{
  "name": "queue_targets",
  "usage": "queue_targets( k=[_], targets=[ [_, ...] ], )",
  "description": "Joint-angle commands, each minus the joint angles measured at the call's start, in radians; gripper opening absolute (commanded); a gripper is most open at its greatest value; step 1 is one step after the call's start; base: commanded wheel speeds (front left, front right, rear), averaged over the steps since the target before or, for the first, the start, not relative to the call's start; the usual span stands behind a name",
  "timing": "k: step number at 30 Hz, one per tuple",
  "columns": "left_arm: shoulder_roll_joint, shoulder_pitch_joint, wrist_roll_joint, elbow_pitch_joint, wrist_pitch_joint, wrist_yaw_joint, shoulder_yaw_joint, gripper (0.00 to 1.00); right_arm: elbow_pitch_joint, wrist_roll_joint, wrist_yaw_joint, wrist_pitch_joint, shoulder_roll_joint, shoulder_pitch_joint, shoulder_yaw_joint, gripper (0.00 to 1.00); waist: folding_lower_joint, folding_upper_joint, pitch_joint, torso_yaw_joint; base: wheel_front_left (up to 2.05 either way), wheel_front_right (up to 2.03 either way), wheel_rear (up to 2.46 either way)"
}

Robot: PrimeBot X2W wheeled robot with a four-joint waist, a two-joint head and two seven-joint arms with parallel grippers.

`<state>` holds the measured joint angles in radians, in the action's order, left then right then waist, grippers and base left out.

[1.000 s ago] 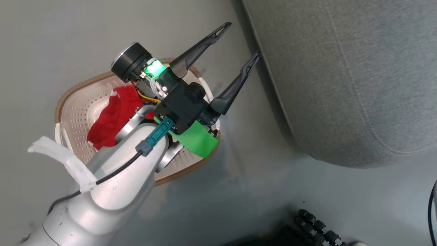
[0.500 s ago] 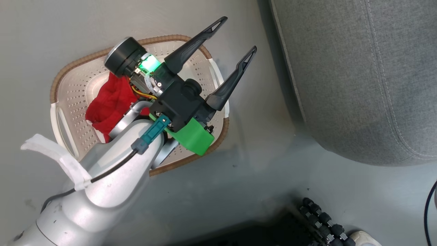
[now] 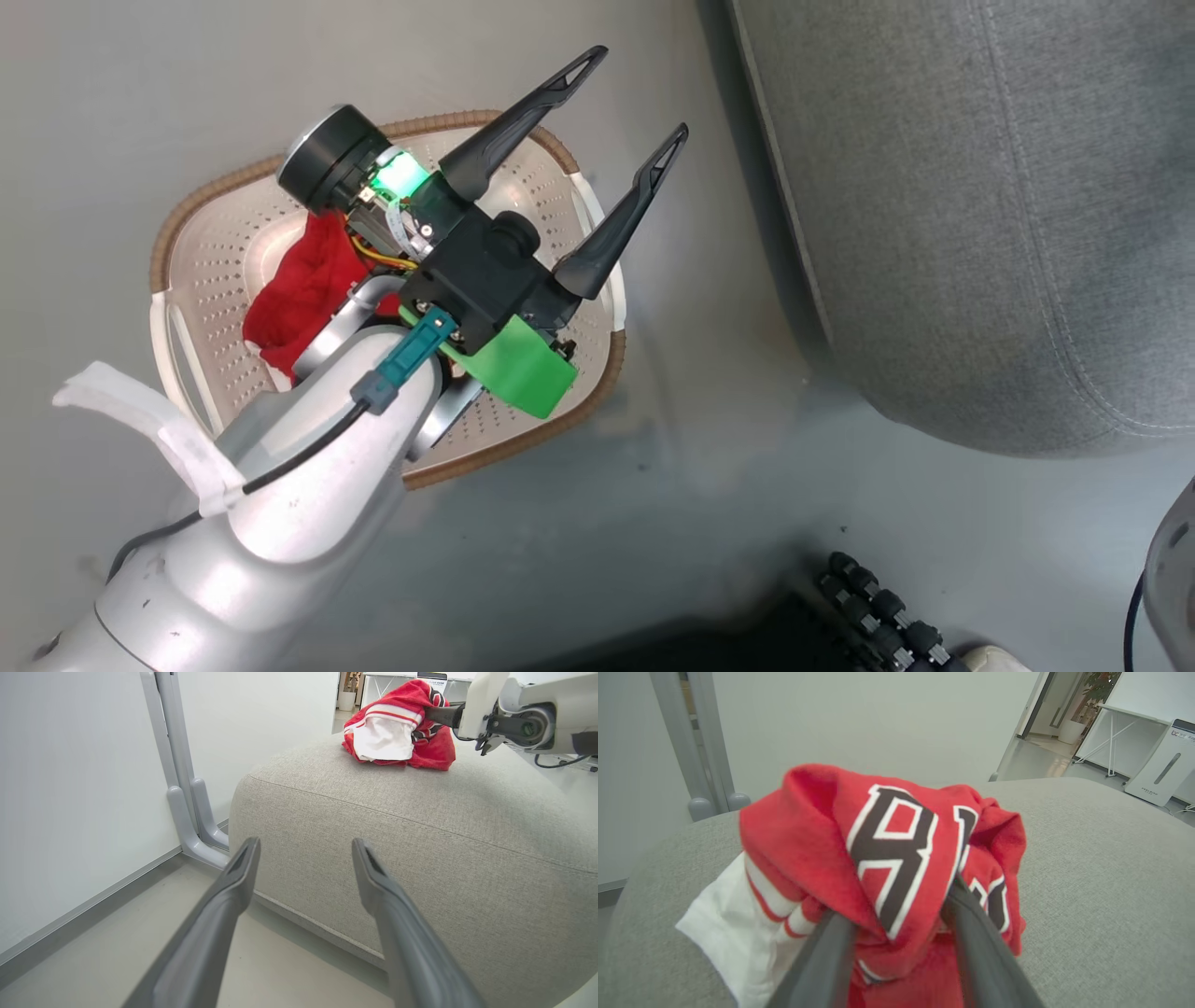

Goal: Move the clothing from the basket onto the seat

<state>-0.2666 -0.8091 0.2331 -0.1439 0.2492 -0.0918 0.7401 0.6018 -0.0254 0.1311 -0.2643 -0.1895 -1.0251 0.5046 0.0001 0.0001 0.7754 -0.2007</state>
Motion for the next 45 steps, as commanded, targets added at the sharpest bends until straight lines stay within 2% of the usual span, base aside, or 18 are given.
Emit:
queue_targets(
  k=[1,7,15,21,28,37,45],
  targets=[
    [-0.002,0.013,0.004,-0.005,0.009,0.006,-0.005,1.00,-0.013,0.012,-0.001,0.000,0.007,0.032,-0.001,1.00,-0.0001,-0.0001,-0.031,-0.004,0.00,0.00,0.00],
    [0.018,0.047,0.024,-0.022,0.016,0.016,-0.013,1.00,-0.080,0.039,-0.001,0.000,0.039,0.156,-0.020,1.00,-0.0001,-0.0001,-0.127,-0.005,0.00,0.00,0.00],
    [0.033,0.127,0.049,-0.025,0.016,0.039,-0.071,1.00,-0.172,0.083,-0.001,0.000,0.060,0.341,-0.122,1.00,-0.0001,-0.0001,-0.263,0.002,0.00,0.00,0.00],
    [0.043,0.230,0.063,-0.019,0.015,0.062,-0.164,1.00,-0.262,0.116,-0.001,0.000,0.078,0.452,-0.234,1.00,-0.0001,-0.0001,-0.370,0.034,0.00,0.00,0.00],
    [0.058,0.345,0.072,-0.015,0.015,0.081,-0.314,1.00,-0.336,0.149,-0.001,0.000,0.099,0.543,-0.362,1.00,-0.0001,-0.0001,-0.471,0.109,0.00,0.00,0.00],
    [0.084,0.485,0.047,-0.028,0.015,0.068,-0.502,1.00,-0.359,0.160,-0.001,0.000,0.124,0.608,-0.493,1.00,-0.0001,-0.0001,-0.580,0.201,0.00,0.00,0.00],
    [0.116,0.607,0.013,-0.039,0.015,0.048,-0.613,1.00,-0.382,0.159,-0.001,0.000,0.134,0.685,-0.561,1.00,-0.0001,-0.0001,-0.663,0.261,0.00,0.00,0.00]
  ],
)
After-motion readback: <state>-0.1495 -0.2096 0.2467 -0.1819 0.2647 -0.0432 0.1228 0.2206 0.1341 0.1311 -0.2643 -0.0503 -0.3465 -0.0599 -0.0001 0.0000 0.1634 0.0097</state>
